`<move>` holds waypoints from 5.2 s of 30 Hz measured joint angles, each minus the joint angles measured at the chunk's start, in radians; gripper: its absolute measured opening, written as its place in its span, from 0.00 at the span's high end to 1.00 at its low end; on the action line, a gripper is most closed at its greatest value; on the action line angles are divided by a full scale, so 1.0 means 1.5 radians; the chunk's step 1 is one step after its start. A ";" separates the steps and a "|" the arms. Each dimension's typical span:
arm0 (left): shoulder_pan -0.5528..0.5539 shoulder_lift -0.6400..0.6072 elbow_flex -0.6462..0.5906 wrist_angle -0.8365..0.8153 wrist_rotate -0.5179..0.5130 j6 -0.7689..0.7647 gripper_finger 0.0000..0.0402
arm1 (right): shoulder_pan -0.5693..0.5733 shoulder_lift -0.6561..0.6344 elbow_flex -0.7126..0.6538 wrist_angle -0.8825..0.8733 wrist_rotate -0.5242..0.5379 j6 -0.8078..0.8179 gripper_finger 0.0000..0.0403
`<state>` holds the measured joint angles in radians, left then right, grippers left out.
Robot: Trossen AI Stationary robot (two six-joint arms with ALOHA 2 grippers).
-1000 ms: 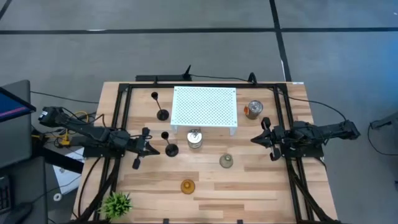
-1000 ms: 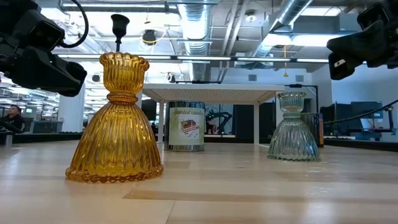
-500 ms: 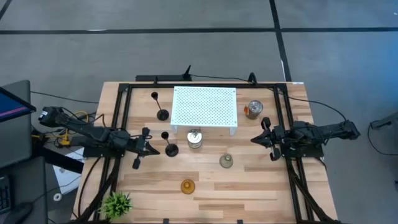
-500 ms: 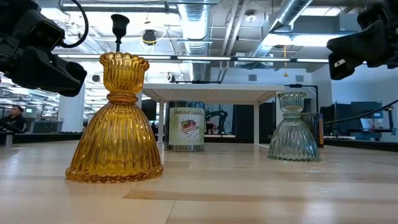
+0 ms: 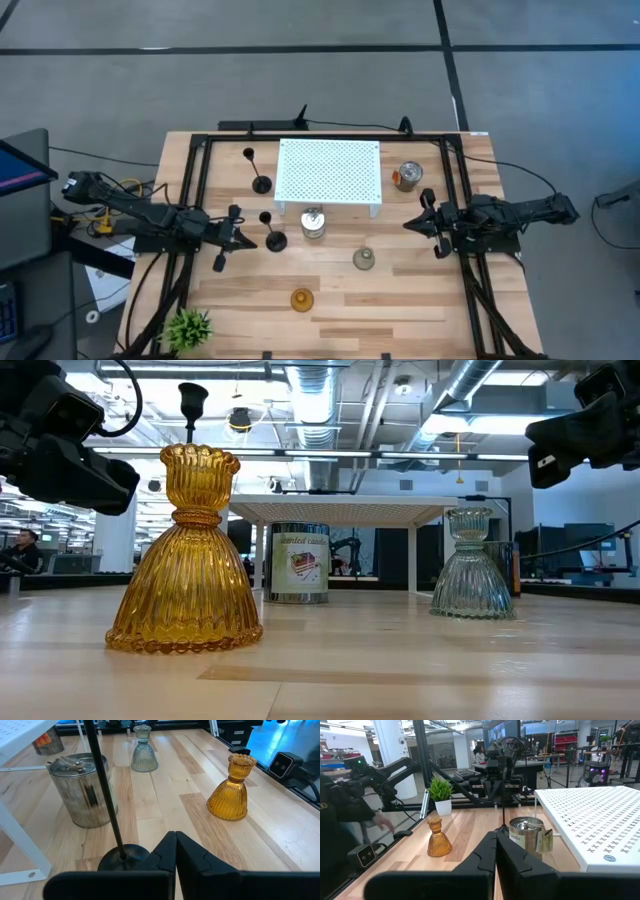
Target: Pick & Place candle stick holders
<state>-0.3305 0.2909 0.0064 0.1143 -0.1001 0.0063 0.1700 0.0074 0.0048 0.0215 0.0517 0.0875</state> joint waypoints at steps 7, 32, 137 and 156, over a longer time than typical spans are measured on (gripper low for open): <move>0.000 0.000 0.000 0.000 0.000 0.000 0.99 | 0.000 0.000 0.000 0.000 0.000 0.000 1.00; 0.000 0.000 0.000 0.002 0.000 0.013 0.99 | 0.000 0.000 0.000 0.000 0.000 0.000 1.00; 0.356 0.189 0.129 -0.102 -0.248 0.118 0.99 | 0.000 0.000 0.000 0.003 0.021 -0.035 1.00; 0.356 0.189 0.172 -0.067 -0.331 0.038 0.97 | 0.000 0.000 0.000 0.003 0.021 -0.040 1.00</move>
<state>0.2033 0.5751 0.2642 0.0144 -0.5973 0.0631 0.1699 0.0074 0.0050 0.0261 0.0826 0.0269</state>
